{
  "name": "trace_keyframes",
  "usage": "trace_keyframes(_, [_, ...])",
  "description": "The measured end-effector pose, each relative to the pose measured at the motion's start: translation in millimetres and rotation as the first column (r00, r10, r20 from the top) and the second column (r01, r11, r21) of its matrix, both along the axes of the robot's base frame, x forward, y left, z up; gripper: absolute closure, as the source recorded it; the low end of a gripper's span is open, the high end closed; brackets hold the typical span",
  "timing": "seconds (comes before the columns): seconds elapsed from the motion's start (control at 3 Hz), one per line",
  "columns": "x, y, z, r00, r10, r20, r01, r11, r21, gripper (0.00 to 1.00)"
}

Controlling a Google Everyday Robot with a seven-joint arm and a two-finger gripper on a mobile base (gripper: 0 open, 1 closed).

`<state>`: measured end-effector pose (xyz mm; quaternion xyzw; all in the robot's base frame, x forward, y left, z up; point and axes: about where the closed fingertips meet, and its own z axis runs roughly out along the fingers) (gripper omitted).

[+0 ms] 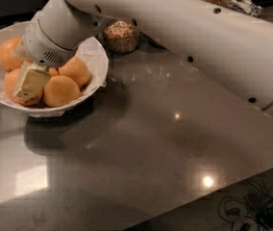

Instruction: Pick orange from white bowl

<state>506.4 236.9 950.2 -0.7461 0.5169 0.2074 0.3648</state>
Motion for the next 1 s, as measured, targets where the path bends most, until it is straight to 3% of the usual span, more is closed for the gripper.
trace_keyframes(1.0, [2.4, 8.7, -4.1, 1.0, 0.007, 0.001, -0.007, 1.0, 0.017, 0.43])
